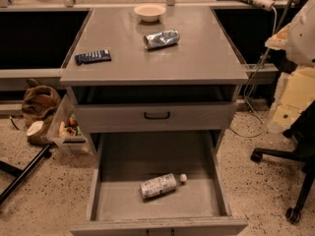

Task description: Pick blue plastic bottle from middle drawer and place on counter

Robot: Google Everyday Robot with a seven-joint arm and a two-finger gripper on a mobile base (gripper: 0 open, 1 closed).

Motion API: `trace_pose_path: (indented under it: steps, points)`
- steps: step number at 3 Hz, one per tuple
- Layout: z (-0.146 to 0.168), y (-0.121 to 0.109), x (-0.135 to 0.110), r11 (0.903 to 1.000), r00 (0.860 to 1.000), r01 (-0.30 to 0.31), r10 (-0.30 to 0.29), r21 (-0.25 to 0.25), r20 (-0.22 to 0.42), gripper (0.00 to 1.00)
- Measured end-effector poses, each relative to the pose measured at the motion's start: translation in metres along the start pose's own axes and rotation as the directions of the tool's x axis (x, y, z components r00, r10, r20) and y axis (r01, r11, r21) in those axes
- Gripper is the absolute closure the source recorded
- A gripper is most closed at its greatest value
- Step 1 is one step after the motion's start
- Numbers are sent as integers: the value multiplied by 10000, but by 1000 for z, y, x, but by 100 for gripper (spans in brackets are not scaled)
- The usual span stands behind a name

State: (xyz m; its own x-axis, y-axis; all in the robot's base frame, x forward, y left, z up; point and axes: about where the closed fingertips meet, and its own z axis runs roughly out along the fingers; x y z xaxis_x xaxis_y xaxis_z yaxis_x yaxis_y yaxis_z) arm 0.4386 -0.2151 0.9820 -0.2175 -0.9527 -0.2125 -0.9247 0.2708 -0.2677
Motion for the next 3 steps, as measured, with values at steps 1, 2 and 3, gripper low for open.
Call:
trace_pose_path:
  steps: [1,2,3]
  points:
    - [0,0,0,10000,10000,0,0,0,0,0]
    - [34,14,-9,9989,9990,-249,263,-386,366,0]
    - [120,49,-31,9836,9842,-769,1010,-1631,1452,0]
